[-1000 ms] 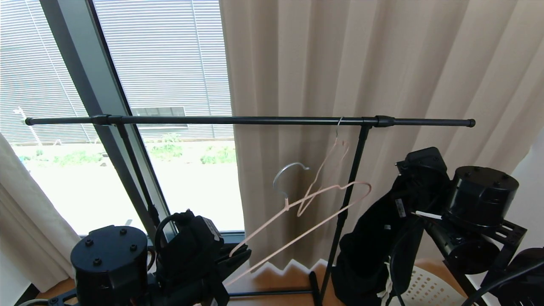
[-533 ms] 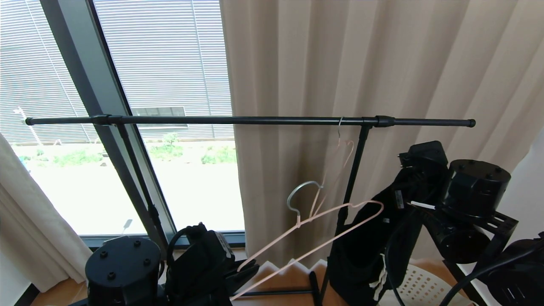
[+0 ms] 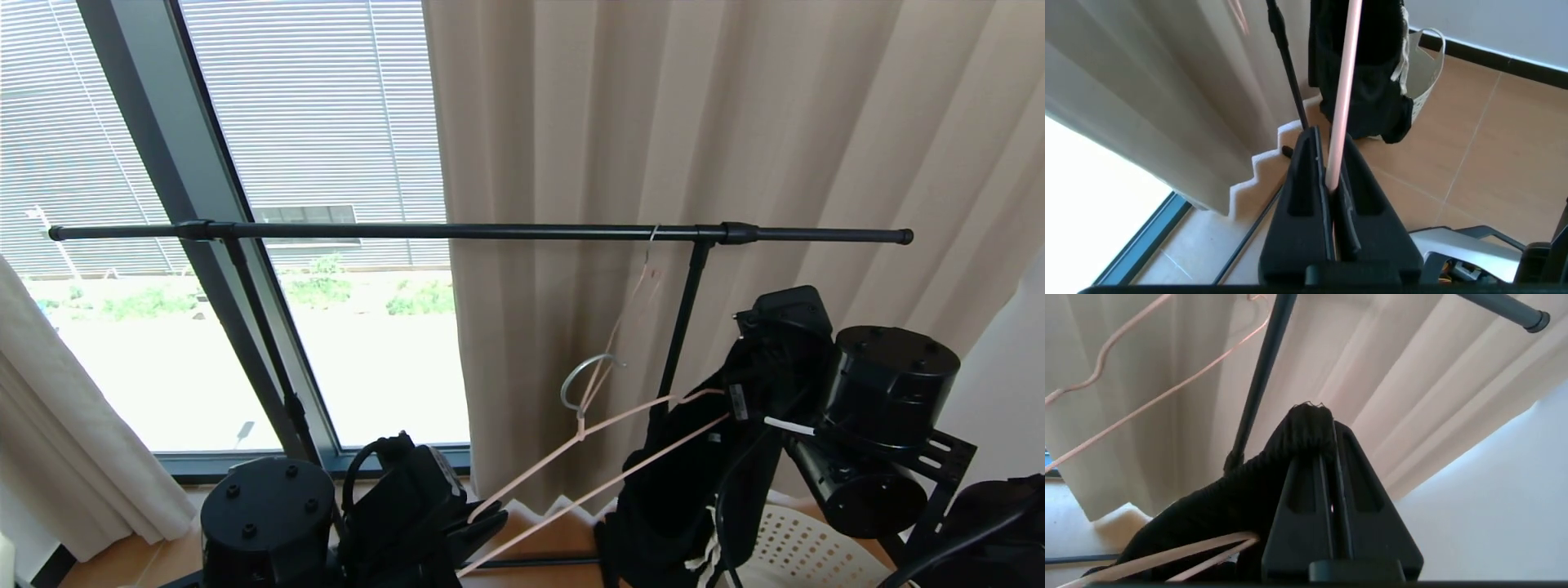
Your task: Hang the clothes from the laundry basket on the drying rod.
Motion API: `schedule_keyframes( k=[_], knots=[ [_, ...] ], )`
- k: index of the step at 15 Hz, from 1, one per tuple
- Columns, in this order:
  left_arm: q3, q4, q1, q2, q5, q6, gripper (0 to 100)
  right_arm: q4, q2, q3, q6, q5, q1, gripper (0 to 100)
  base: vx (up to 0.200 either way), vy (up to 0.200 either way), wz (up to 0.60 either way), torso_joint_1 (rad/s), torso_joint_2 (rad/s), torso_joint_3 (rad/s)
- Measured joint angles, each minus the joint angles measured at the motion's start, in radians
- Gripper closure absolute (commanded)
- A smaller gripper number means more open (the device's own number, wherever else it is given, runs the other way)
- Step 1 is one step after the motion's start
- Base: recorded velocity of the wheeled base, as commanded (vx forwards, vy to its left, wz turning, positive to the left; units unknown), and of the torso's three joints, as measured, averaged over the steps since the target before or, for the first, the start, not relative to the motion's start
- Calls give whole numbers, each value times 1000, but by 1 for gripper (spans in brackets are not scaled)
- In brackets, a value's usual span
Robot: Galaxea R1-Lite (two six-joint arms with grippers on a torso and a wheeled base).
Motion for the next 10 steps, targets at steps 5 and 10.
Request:
schedule_keyframes(
  k=[5, 10],
  knots=[
    [-4, -88, -1, 51, 10, -35, 100, -1, -1, 11, 28, -68, 78, 100, 0, 0, 0, 0, 0, 0],
    [0, -91, -1, 67, 45, -41, 100, -1, -7, 19, 50, -107, 141, 100, 0, 0, 0, 0, 0, 0]
  ],
)
